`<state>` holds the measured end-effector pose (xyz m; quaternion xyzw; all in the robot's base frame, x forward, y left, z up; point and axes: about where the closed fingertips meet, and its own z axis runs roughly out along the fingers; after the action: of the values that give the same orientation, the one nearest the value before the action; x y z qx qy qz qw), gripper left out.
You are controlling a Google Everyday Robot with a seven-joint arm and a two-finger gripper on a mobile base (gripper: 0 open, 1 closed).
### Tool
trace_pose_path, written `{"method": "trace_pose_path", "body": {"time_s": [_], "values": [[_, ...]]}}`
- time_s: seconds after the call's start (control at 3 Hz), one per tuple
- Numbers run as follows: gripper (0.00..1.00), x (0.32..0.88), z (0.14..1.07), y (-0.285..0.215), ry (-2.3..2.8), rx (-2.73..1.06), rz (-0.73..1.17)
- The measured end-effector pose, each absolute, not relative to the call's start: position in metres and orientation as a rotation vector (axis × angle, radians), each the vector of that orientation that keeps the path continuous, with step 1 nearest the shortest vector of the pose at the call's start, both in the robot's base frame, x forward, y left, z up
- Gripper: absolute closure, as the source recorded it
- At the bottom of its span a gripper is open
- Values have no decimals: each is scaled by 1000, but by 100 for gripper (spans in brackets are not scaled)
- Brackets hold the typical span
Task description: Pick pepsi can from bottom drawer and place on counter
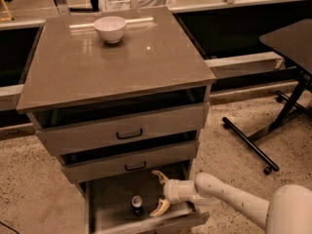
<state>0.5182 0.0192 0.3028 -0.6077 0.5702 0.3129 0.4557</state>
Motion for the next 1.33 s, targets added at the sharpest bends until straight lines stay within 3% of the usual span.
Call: {"method": "trace_pose_path", "body": {"time_s": [0.33,0.67,1.0,1.33], "values": [[0,529,288,33,1444,-1494,786],[22,533,263,48,1486,-1492,819],[27,523,240,57,1506,-1496,862],[25,517,223,71,1492,-1526,904]]}}
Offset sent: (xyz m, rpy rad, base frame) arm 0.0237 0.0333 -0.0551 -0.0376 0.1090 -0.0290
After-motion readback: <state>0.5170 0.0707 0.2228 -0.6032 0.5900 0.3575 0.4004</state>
